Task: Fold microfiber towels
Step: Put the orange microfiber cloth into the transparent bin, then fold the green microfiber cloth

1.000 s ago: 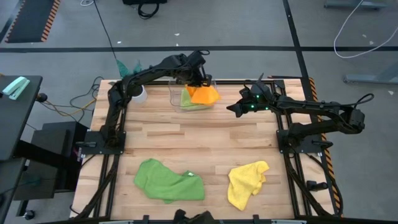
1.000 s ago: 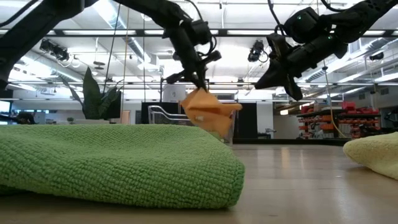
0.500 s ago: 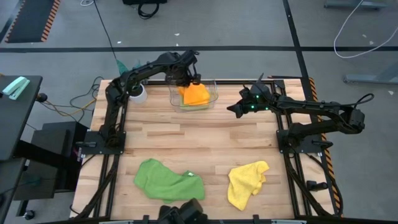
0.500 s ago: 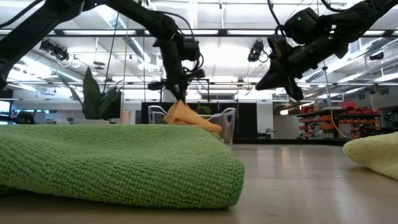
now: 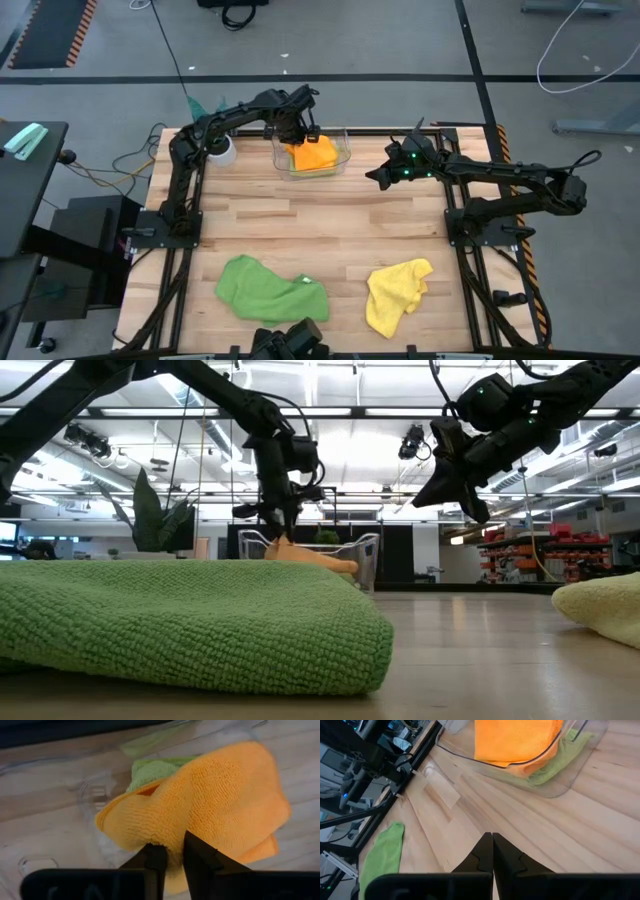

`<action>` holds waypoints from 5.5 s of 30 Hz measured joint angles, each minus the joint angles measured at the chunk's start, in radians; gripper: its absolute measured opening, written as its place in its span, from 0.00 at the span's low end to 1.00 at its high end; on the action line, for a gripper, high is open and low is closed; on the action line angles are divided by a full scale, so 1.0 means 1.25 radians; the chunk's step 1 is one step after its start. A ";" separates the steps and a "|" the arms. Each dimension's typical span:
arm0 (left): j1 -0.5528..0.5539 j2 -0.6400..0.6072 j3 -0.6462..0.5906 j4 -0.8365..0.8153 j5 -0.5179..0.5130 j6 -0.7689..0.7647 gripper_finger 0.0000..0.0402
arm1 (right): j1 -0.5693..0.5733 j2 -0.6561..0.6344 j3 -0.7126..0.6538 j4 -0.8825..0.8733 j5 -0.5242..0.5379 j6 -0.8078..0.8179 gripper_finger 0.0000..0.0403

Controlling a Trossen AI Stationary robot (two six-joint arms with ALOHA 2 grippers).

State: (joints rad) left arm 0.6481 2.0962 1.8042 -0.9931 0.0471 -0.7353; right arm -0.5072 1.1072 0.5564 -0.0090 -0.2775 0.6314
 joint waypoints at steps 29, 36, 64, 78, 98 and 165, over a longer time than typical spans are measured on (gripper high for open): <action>0.024 -0.009 0.229 -0.168 0.053 0.075 0.41 | -0.001 0.000 0.000 -0.070 0.015 -0.038 0.02; 0.011 0.003 0.238 -0.217 0.050 0.082 0.33 | -0.001 0.000 0.000 -0.069 0.015 -0.048 0.02; -0.013 0.194 0.237 -0.267 -0.202 0.257 0.07 | 0.002 0.000 0.000 -0.084 0.021 -0.039 0.02; -0.017 0.131 0.263 -0.268 -0.203 0.270 0.02 | 0.002 0.000 0.000 -0.114 0.022 -0.044 0.02; -0.369 -0.107 0.305 -0.462 -0.271 0.194 0.09 | 0.021 -0.001 0.000 -0.119 -0.019 -0.087 0.03; -1.019 -0.437 -0.581 -0.143 -0.088 -1.204 0.03 | 0.384 -0.001 0.000 -0.105 -0.028 -0.039 0.03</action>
State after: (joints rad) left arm -0.6254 1.5498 1.0774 -1.1712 -0.0625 -2.2406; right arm -0.0269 1.1061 0.5560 -0.1408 -0.3127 0.5832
